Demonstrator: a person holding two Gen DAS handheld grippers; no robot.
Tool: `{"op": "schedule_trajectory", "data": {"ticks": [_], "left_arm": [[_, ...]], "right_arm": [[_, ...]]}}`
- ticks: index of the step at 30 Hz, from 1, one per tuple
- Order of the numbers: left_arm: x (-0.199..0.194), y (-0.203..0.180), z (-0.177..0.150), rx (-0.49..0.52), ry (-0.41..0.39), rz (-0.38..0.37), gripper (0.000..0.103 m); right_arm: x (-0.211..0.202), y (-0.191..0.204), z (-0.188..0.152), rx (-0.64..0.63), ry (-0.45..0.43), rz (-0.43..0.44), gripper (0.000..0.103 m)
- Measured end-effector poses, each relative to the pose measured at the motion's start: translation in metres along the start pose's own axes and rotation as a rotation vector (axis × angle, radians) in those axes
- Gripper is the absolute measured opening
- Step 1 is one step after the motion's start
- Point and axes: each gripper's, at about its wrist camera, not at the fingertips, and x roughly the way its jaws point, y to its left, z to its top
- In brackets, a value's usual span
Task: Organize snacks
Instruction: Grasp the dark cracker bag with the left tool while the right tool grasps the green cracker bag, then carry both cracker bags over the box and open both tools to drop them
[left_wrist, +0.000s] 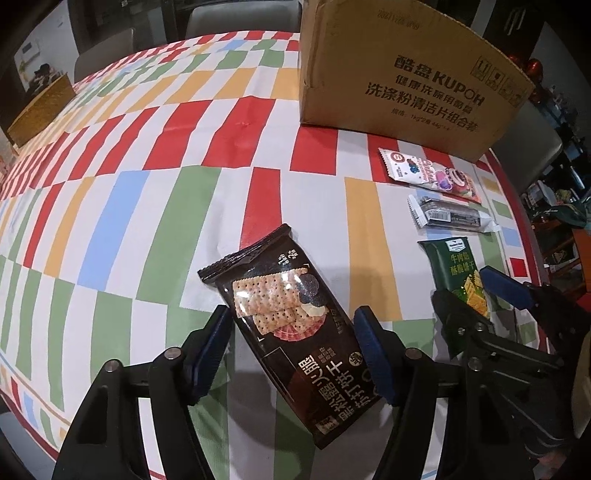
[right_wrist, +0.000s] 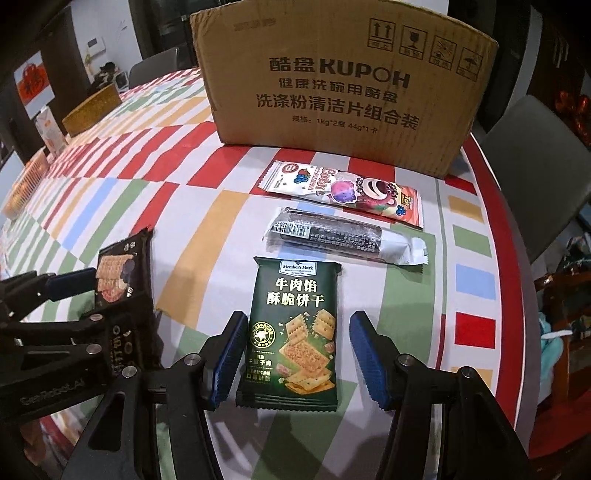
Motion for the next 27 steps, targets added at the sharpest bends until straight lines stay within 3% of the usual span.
{"op": "schedule_trajectory", "data": {"ticks": [5, 10, 17, 27], "left_arm": [[-0.001, 0.007, 0.000, -0.006, -0.013, -0.048, 0.060], [-0.001, 0.013, -0.001, 0.003, -0.022, -0.087, 0.054], [-0.003, 0.020, -0.004, 0.045, -0.035, -0.135, 0.054], [-0.028, 0.020, 0.005, 0.120, -0.091, -0.181, 0.052]], "right_arm": [[-0.001, 0.005, 0.001, -0.013, -0.003, -0.016, 0.046], [-0.003, 0.003, 0.001, 0.011, 0.006, -0.026, 0.044], [-0.009, 0.006, 0.000, 0.032, 0.010, -0.031, 0.044], [-0.037, 0.009, 0.006, 0.074, -0.054, -0.016, 0.044]]}}
